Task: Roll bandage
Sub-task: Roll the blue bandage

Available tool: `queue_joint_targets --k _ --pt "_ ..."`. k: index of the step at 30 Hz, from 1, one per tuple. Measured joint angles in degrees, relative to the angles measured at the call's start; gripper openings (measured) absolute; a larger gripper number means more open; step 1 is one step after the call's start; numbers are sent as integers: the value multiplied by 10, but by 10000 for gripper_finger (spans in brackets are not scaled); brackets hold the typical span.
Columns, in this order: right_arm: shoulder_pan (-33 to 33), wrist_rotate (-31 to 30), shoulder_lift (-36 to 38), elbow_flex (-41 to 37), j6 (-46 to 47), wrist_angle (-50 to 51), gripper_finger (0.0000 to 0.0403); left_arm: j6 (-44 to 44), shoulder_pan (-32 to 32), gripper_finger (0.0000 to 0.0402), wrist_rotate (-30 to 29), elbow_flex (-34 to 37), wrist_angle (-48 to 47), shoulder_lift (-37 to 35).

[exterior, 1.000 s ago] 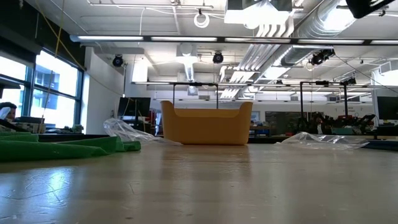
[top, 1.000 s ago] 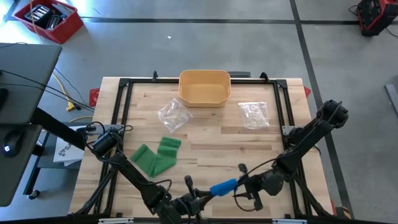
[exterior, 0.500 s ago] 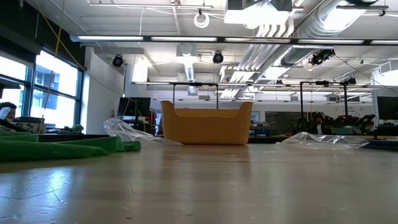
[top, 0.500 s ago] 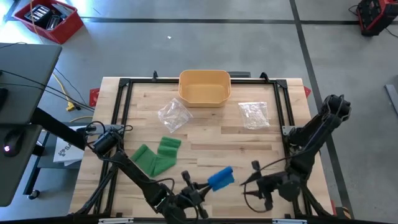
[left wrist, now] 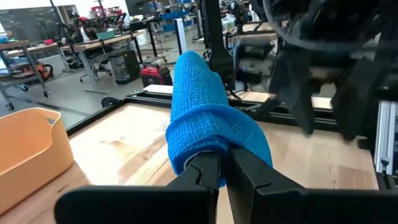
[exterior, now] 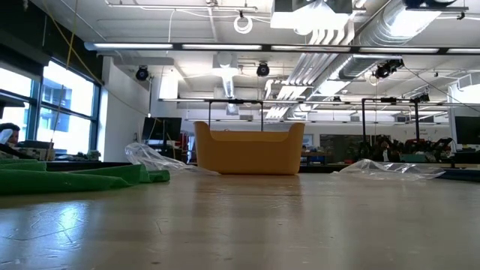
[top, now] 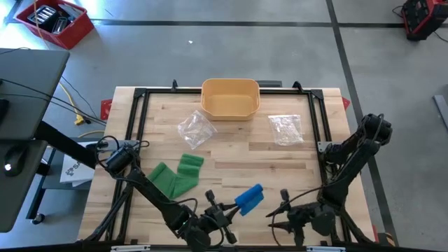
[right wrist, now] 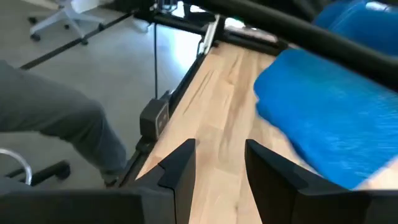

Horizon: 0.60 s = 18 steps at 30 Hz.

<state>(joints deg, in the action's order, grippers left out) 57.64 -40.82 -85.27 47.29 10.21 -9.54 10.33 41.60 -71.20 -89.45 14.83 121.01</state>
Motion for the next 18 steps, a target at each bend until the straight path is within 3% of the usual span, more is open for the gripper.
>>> queue_joint_targets --k 10,13,18 --pt "60 -146 39 0 -1 47 130 28 -1 7 37 0 -13 0" --pt "61 -141 40 -1 3 46 130 71 -4 7 57 0 -16 0" --pt "64 -81 40 -2 7 45 130 157 -11 7 118 0 -14 0"
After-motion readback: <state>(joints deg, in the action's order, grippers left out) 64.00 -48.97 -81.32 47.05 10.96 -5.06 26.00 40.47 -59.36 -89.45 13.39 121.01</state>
